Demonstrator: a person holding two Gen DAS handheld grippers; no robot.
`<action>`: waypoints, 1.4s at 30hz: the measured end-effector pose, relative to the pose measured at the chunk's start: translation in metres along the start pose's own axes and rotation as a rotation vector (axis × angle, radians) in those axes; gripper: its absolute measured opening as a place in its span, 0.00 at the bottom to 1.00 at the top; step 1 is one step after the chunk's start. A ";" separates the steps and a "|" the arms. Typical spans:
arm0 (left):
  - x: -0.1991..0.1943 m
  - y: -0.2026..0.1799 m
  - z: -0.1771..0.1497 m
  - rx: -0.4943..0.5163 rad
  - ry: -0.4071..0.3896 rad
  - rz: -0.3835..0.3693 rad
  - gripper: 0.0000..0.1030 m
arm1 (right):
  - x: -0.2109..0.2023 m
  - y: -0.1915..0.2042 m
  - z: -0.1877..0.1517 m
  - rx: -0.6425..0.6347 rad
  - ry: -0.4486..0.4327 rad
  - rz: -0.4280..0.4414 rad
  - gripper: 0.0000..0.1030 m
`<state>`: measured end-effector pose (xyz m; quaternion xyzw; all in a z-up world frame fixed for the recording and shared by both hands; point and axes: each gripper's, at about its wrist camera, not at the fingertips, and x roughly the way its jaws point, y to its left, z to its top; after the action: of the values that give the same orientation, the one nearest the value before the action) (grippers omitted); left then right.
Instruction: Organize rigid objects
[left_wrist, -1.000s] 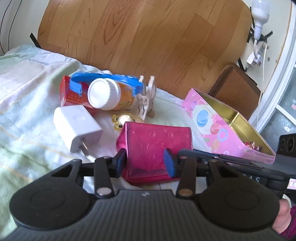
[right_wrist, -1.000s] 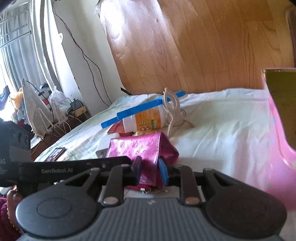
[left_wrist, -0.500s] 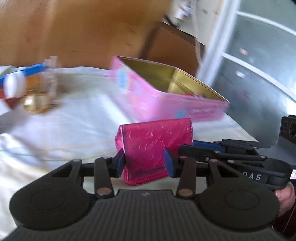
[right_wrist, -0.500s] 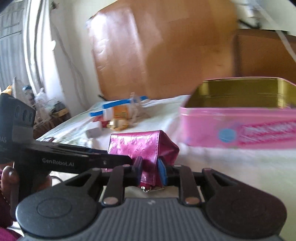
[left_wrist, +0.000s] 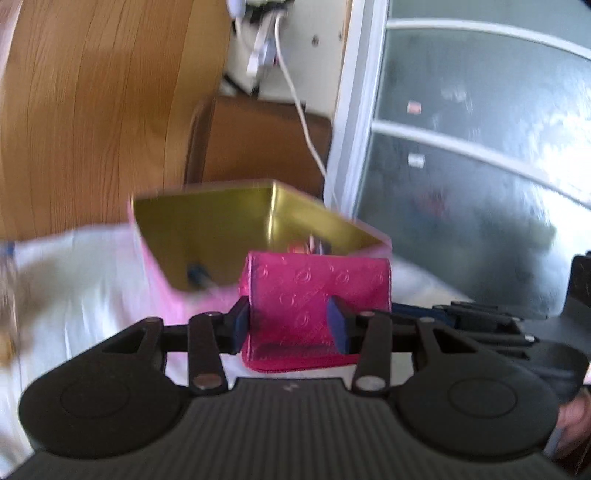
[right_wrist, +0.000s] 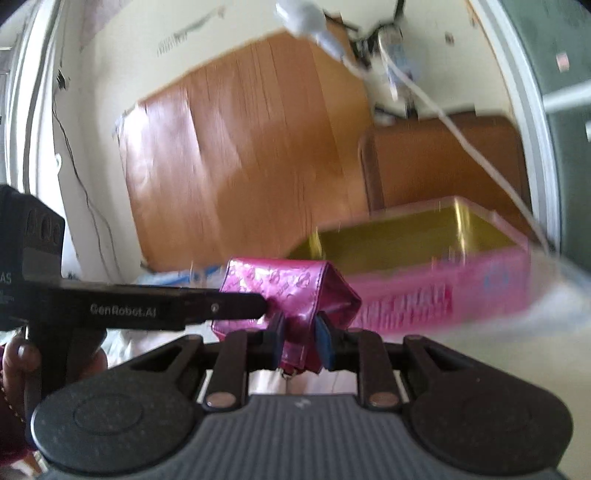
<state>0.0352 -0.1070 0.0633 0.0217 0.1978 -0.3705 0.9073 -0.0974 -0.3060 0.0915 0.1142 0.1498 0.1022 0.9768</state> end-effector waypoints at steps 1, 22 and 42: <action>0.004 0.001 0.009 0.010 -0.015 0.003 0.46 | 0.004 -0.002 0.007 -0.009 -0.024 -0.008 0.18; 0.137 0.032 0.065 -0.051 0.108 0.308 0.51 | 0.138 -0.058 0.043 -0.053 -0.035 -0.240 0.36; 0.024 0.010 0.011 -0.005 0.071 0.375 0.51 | 0.037 -0.004 0.013 0.160 -0.084 -0.218 0.37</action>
<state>0.0615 -0.1182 0.0633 0.0689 0.2230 -0.1934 0.9529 -0.0585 -0.3035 0.0923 0.1790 0.1281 -0.0216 0.9752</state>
